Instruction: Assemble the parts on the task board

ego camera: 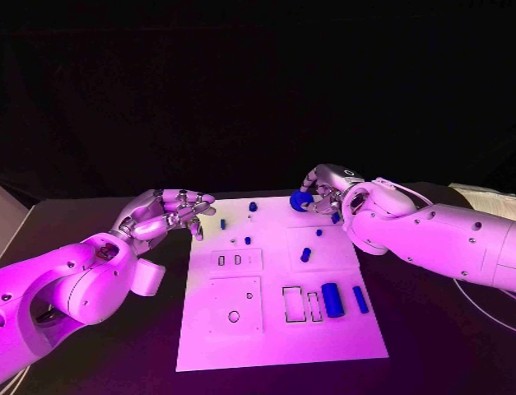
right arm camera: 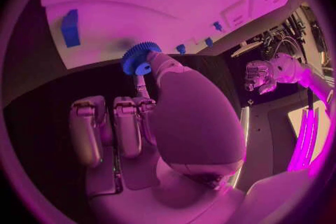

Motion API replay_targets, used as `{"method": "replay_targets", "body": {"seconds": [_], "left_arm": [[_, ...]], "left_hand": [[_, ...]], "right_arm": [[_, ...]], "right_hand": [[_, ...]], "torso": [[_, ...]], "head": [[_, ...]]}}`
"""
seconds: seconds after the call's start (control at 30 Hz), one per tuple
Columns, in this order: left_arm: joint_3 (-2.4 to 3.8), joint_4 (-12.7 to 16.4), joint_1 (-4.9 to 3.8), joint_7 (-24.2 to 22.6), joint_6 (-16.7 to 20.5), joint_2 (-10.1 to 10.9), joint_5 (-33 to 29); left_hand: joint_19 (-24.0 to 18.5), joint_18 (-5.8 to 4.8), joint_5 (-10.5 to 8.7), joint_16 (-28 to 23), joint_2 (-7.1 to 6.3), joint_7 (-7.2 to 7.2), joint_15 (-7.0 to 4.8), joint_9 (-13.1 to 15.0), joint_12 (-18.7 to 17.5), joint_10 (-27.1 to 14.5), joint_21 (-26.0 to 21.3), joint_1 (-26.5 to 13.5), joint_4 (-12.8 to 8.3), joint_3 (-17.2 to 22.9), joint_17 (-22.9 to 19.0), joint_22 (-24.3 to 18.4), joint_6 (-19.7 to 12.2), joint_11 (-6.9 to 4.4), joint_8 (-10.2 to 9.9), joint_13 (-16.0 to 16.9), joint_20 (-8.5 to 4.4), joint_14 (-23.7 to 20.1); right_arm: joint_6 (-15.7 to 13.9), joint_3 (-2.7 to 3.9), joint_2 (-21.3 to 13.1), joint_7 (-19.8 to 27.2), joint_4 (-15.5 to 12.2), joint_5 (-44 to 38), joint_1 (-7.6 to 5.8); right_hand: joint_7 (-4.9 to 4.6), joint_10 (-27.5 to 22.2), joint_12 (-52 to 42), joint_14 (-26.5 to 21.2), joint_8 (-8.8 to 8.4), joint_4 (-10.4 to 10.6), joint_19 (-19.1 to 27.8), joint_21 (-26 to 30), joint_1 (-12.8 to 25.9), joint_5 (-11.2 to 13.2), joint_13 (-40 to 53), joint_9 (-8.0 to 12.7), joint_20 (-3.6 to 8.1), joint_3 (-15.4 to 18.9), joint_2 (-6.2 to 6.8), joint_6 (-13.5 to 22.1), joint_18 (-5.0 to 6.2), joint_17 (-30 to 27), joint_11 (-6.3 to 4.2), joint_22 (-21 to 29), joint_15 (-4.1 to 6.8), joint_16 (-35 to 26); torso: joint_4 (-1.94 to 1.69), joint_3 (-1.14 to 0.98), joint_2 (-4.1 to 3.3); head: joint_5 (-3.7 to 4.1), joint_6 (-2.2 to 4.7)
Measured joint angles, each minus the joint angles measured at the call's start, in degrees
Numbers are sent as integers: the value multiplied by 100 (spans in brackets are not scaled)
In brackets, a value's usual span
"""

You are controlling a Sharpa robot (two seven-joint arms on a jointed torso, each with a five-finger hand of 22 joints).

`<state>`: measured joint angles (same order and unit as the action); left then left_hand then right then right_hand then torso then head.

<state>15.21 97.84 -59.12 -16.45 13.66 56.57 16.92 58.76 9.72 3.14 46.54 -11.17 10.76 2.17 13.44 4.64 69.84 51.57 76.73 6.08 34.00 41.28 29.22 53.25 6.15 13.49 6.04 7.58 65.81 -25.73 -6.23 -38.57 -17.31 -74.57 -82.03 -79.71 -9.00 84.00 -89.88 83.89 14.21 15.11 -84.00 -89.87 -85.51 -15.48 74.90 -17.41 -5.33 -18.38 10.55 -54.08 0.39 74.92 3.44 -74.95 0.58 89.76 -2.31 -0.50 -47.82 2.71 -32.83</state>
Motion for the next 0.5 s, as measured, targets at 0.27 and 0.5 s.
{"method": "replay_targets", "body": {"seconds": [0.27, 0.5], "left_arm": [[0, -2, 1, 1, -6, -5, 2], [0, 2, 1, 3, -15, -23, 3]], "left_hand": [[0, 0, 0, 0, 0, 0, 0, 0, 0, 0, 0, 0, 0, 0, -1, 0, 0, 0, 0, 5, 0, 0], [-21, 0, 0, 0, 0, 0, 0, 6, 0, 0, 0, 0, 0, 0, -1, 19, 0, 0, 0, 5, -21, 0]], "right_arm": [[-384, 0, 172, 76, -275, -409, 13], [-494, -34, 517, 96, -242, -639, 47]], "right_hand": [[0, 0, 0, 14, 0, 13, 0, 0, 12, 11, 5, 0, 0, -33, 9, 0, 0, -1, 0, 0, 27, 0], [13, 0, 0, 14, 0, 9, 0, 0, 57, 12, 4, 0, 0, -40, 39, -13, 0, -1, 0, 1, 27, 0]], "torso": [[0, 3, 2], [-3, 6, 1]], "head": [[2, 16], [4, 34]]}}
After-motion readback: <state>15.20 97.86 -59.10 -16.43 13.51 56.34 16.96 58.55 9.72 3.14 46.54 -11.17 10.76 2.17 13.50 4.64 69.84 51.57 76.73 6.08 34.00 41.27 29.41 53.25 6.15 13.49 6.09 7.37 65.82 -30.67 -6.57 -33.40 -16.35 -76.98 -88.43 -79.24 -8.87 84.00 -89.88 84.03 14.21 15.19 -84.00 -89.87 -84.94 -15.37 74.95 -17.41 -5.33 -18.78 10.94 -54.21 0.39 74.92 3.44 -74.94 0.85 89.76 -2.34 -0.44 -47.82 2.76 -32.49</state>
